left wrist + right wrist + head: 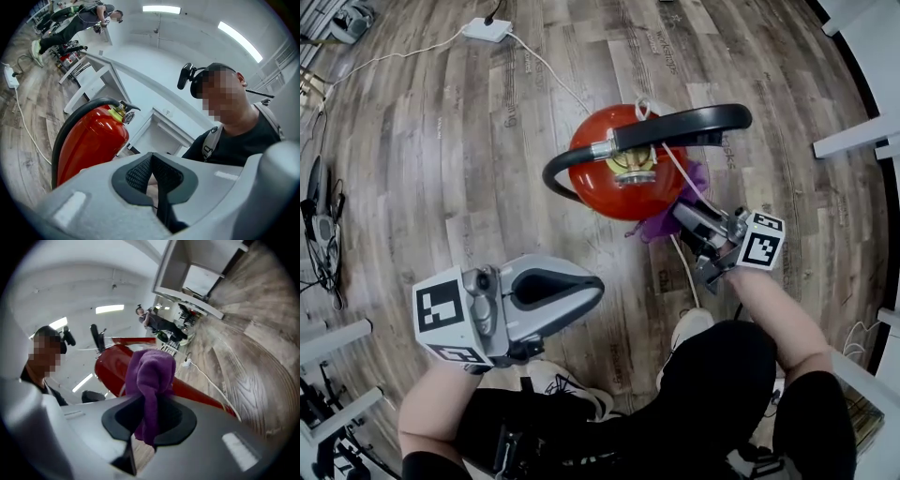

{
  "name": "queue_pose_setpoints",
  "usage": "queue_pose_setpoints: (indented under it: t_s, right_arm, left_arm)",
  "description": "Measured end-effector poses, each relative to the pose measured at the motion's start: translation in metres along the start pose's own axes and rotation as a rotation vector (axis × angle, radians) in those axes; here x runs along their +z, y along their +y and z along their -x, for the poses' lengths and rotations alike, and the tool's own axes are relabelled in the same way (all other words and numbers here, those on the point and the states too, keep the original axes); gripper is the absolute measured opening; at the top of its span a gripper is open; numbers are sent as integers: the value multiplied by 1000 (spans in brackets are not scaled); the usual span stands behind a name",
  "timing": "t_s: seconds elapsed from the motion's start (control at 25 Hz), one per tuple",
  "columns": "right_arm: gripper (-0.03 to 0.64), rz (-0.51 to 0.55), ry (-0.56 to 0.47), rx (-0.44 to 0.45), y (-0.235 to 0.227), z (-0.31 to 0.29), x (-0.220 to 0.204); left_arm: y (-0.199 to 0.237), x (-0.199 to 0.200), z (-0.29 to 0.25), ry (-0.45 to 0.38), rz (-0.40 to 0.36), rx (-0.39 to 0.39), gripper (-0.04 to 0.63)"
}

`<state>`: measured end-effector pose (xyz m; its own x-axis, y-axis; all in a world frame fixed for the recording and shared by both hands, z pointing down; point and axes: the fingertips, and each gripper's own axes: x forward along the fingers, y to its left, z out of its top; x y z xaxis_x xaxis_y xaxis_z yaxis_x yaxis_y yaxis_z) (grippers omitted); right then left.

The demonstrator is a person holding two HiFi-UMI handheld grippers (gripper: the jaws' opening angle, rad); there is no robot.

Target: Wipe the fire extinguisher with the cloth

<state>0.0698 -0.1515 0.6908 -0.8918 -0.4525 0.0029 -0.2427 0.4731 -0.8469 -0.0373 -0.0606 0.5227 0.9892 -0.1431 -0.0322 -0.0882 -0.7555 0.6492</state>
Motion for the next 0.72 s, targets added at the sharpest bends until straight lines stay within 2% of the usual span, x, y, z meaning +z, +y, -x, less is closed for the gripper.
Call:
queue_pose_setpoints:
  t_s: [0.16, 0.32, 0.4, 0.48, 0.6, 0.72]
  right_arm:
    - [69, -147, 4, -96, -69, -5, -48]
    - [67, -240, 102, -326, -143, 3, -104]
    - [67, -273, 143, -402, -162, 5, -120]
    - [67, -310, 151, -424, -167, 6, -125]
    - [67, -303, 196, -448, -166, 5, -131]
    - [66, -280, 221, -398, -140, 5, -122]
  left_arm:
    - [5, -5, 6, 5, 17, 22, -3]
    - [8, -8, 11, 0, 34, 43, -3]
    - [9, -11, 13, 0, 41, 50, -3]
    - [10, -12, 14, 3, 44, 54, -3]
    - [11, -14, 14, 5, 47, 58, -3]
    - [9, -11, 13, 2, 36, 51, -3]
